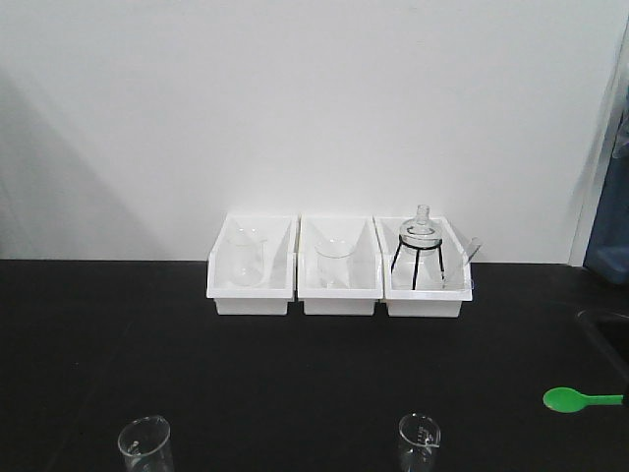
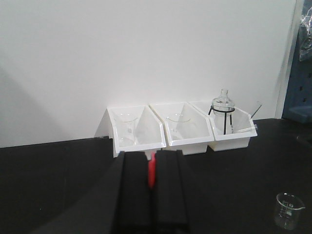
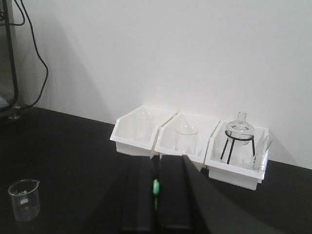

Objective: Sort red and green spoons into left cabinet
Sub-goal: 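Raise both held spoons up and away from the beakers, then drive the base across the room to the white cabinet holding both spoons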

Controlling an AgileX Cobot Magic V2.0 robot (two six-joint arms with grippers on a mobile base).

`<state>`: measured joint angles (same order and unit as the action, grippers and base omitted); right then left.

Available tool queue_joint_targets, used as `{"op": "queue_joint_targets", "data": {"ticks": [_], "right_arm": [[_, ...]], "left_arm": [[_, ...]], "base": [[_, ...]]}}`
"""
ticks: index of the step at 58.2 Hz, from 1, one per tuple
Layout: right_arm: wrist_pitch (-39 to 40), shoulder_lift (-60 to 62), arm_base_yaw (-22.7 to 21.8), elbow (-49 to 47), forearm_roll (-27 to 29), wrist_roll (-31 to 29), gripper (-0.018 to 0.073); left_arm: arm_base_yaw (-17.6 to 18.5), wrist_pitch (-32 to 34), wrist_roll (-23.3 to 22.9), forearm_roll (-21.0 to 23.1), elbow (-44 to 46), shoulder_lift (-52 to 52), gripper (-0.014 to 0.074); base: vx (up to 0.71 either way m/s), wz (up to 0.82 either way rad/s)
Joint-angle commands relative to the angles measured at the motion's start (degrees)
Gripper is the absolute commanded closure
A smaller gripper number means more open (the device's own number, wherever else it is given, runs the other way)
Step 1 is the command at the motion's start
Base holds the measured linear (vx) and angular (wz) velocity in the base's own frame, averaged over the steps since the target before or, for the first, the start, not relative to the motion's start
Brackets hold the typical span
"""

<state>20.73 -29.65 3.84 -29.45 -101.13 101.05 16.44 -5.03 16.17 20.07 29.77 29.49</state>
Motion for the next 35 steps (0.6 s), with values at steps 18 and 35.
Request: {"op": "queue_joint_targets", "data": {"ticks": [18, 35], "right_arm": [[-1.79, -0.29, -0.32, -1.73, -1.01, -0.17, 0.0564], [-1.84, -0.29, -0.32, -1.73, -1.01, -0.17, 0.0564]], "left_arm": [[0.26, 4.14, 0.03, 0.17, 1.25, 0.18, 0.0596], [0.26, 4.14, 0.03, 0.17, 1.25, 0.18, 0.0596]], "base": [[-0.09, 0.13], [-0.13, 0.46]]}}
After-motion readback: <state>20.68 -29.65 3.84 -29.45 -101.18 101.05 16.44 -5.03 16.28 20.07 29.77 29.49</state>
